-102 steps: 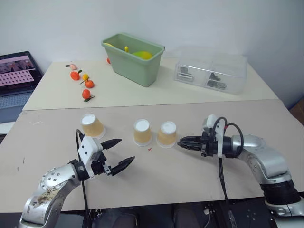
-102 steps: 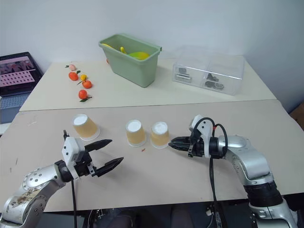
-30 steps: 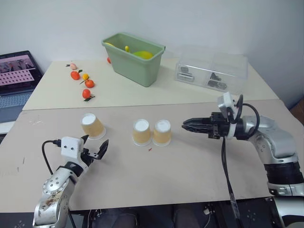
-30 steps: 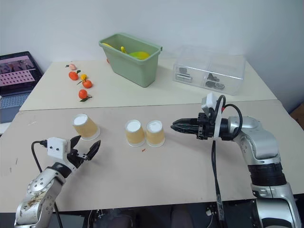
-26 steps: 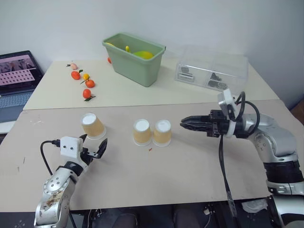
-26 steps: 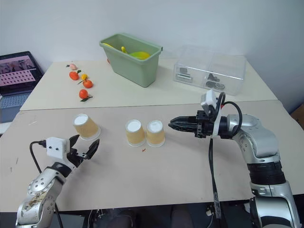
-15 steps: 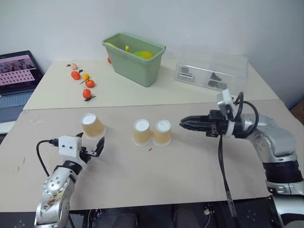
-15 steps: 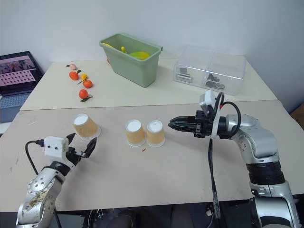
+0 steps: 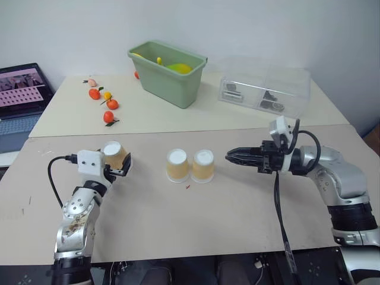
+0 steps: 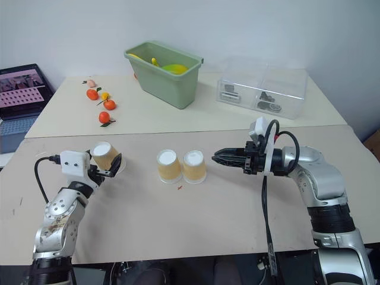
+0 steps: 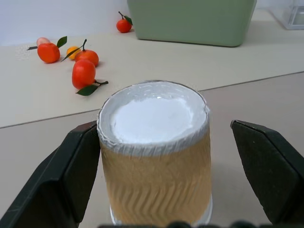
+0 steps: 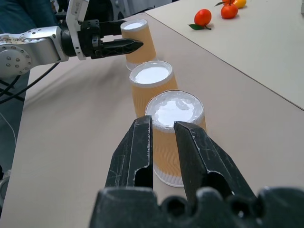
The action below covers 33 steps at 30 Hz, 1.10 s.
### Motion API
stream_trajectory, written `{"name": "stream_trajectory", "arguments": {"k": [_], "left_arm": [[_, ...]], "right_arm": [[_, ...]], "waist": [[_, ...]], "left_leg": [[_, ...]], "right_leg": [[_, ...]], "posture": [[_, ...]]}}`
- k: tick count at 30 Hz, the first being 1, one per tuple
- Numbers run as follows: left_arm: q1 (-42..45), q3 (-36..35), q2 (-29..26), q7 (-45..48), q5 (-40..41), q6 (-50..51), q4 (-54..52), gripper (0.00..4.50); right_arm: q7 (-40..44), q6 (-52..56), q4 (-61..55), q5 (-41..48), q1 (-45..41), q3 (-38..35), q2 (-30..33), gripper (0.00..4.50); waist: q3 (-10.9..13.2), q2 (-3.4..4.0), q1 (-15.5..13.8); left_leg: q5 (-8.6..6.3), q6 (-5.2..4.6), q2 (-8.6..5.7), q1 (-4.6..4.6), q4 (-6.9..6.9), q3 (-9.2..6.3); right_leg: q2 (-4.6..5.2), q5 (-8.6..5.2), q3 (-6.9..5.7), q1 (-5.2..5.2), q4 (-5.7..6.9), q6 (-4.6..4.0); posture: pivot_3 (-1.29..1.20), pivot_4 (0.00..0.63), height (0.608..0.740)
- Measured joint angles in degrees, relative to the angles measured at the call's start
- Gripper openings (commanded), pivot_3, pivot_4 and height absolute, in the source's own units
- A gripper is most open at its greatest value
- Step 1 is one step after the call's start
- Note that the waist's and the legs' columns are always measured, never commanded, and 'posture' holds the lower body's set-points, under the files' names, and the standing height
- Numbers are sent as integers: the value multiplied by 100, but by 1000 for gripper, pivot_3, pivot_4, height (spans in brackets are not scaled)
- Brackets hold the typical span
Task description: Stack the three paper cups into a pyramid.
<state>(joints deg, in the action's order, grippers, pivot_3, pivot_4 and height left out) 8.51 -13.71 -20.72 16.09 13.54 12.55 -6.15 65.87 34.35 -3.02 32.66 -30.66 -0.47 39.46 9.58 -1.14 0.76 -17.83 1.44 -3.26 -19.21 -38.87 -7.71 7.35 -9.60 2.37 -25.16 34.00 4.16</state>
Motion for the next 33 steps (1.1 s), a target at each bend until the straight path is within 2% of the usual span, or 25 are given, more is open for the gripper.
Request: {"name": "stream_trajectory", "arguments": {"k": [4,5,7,14,22,27,33], "left_arm": [[285,19,-1,8,-57,-18,325,3543],[289,21,1,14,-70,-35,355,3063],[289,26,0,35,-70,-96,380,2514],[576,360,-40,415,-64,-46,499,2514],[1991,879,-295,1495,289,444,485,2514],[2640,954,-519,2378,1149,1335,288,2514],[3252,1065,-569,3090,1850,1955,106,2514]], "right_arm": [[-98,0,-51,2,69,-18,0,967],[-116,0,-61,2,88,-26,0,967],[-145,0,-99,3,131,-38,1,967],[-233,0,-113,3,174,-46,5,967],[-284,0,-125,0,177,-46,19,967],[-430,1,-282,4,413,-125,49,967],[-556,6,-501,10,549,-259,81,967]], "waist": [[0,0,3],[0,0,12],[0,0,8],[0,-1,-10],[0,-1,21],[0,-2,41],[0,-2,31]], "left_leg": [[0,0,0,0,0,0],[0,0,0,0,0,0],[0,0,0,1,0,0],[1,1,-1,-3,-4,0],[1,2,-3,-8,-8,0],[1,1,-3,-11,-7,0],[1,2,-4,-11,-10,0]], "right_leg": [[0,1,0,0,0,1],[0,1,1,0,0,1],[0,1,1,-1,0,1],[0,3,0,0,0,3],[0,8,1,0,0,10],[0,9,1,-1,3,13],[0,13,2,0,1,17]], "posture": [[0,150,740],[0,150,740],[0,150,740],[0,150,740],[0,150,740],[0,150,740],[0,150,740]]}}
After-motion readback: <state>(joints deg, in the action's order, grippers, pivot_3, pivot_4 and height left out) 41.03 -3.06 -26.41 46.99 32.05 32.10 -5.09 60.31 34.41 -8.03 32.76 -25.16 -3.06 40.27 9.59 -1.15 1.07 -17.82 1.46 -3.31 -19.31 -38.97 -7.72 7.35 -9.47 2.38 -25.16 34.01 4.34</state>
